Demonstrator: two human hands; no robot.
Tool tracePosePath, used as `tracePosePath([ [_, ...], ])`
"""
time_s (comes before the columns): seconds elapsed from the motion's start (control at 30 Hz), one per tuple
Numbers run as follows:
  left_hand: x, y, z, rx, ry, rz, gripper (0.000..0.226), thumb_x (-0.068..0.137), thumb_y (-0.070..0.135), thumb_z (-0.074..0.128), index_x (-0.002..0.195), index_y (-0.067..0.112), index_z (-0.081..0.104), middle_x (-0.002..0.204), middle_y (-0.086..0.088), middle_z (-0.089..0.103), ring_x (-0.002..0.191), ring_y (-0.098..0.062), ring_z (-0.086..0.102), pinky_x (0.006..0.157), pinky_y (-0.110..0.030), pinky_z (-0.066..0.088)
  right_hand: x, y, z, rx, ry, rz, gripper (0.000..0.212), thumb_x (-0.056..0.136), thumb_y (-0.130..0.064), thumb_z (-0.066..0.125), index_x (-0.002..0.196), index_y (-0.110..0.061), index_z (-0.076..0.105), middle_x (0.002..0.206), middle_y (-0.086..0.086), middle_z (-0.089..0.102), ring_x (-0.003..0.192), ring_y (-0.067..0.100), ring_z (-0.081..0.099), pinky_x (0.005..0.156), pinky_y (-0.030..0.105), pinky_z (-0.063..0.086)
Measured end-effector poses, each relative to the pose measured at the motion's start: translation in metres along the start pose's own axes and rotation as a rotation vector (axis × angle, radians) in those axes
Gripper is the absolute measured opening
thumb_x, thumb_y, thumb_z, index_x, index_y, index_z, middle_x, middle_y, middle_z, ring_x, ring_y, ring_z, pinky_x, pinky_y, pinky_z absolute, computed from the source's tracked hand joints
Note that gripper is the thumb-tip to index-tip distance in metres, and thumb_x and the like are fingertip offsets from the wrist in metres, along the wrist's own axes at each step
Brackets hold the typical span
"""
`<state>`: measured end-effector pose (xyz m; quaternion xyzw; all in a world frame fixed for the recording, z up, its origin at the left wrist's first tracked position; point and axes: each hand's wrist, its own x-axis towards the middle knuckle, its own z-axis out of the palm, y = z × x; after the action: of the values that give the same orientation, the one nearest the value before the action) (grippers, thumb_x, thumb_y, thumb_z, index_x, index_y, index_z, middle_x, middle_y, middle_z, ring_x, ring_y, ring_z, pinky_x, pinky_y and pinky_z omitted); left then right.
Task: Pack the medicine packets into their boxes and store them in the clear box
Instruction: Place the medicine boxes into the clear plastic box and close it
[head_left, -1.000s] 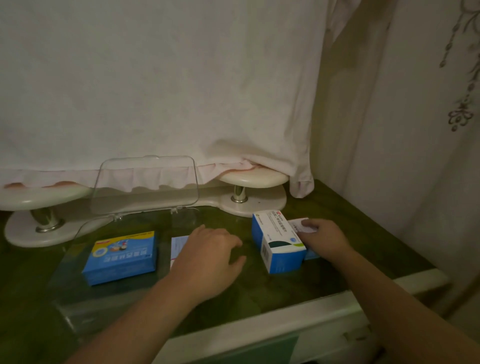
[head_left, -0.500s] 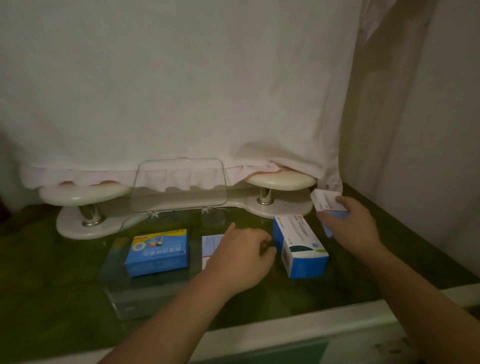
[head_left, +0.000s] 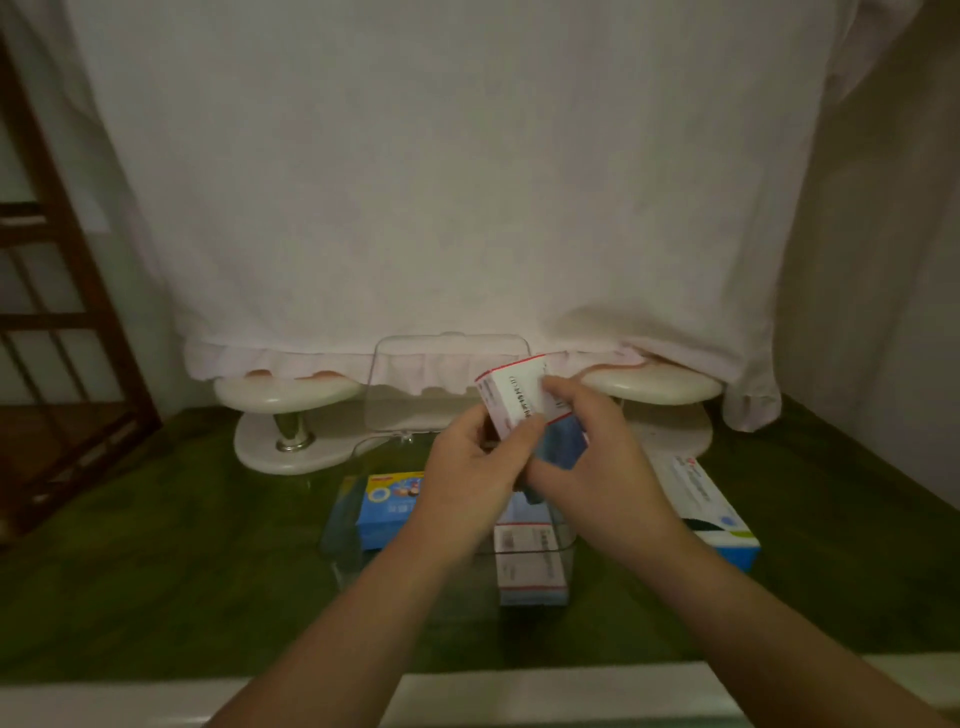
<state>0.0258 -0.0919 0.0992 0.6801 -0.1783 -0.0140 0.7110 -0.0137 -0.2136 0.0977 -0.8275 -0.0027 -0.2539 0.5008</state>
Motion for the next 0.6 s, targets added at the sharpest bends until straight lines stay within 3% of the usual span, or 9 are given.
tracePosePath([
  [0.07, 0.001, 0.001, -0.018, -0.01, 0.024, -0.05, 0.013, 0.093, 0.028, 0.065, 0.103, 0.035, 0.067, 0.102, 0.006, 0.075, 0.095, -0.01, 0.072, 0.083, -0.039, 0.061, -0.002, -0.003, 0.008, -0.017, -0.074, -0.04, 0.073, 0.081, -0.024, 0.077, 0.143, -0.033, 0.039, 0.135, -0.02, 0.04, 0.121, -0.006, 0.041, 0.074, -0.004, 0.042],
  [0.13, 0.003, 0.003, -0.034, 0.029, 0.011, -0.095, 0.021, 0.094, 0.03, 0.063, 0.115, 0.031, 0.066, 0.105, 0.006, 0.074, 0.096, -0.014, 0.072, 0.082, -0.041, 0.061, -0.001, -0.005, 0.011, 0.019, -0.131, -0.027, 0.067, 0.085, -0.03, 0.073, 0.143, -0.034, 0.039, 0.135, -0.022, 0.042, 0.119, -0.004, 0.047, 0.077, 0.003, 0.048],
  [0.27, 0.007, 0.002, -0.058, 0.091, 0.058, -0.127, 0.044, 0.092, 0.027, 0.065, 0.134, 0.027, 0.053, 0.109, 0.005, 0.07, 0.094, -0.014, 0.07, 0.07, -0.029, 0.061, 0.002, -0.006, 0.016, 0.115, -0.151, 0.063, 0.046, 0.094, -0.023, 0.062, 0.136, -0.036, 0.048, 0.123, -0.022, 0.057, 0.105, 0.002, 0.062, 0.061, 0.01, 0.054],
  [0.4, 0.007, -0.001, -0.065, 0.1, 0.074, -0.172, 0.045, 0.09, 0.027, 0.067, 0.133, 0.027, 0.053, 0.105, 0.006, 0.068, 0.096, -0.017, 0.068, 0.078, -0.04, 0.062, 0.003, -0.006, 0.017, 0.115, -0.146, 0.091, 0.04, 0.096, -0.02, 0.058, 0.126, -0.044, 0.049, 0.104, -0.031, 0.055, 0.09, -0.01, 0.059, 0.057, 0.007, 0.05],
  [0.6, 0.003, -0.004, -0.065, 0.007, 0.022, -0.149, 0.044, 0.09, 0.025, 0.066, 0.131, 0.037, 0.057, 0.107, 0.004, 0.073, 0.101, -0.02, 0.07, 0.08, -0.044, 0.062, 0.007, -0.004, 0.019, 0.187, -0.085, 0.2, 0.046, 0.093, -0.022, 0.062, 0.136, -0.032, 0.047, 0.123, -0.013, 0.063, 0.093, 0.003, 0.066, 0.062, 0.017, 0.059],
])
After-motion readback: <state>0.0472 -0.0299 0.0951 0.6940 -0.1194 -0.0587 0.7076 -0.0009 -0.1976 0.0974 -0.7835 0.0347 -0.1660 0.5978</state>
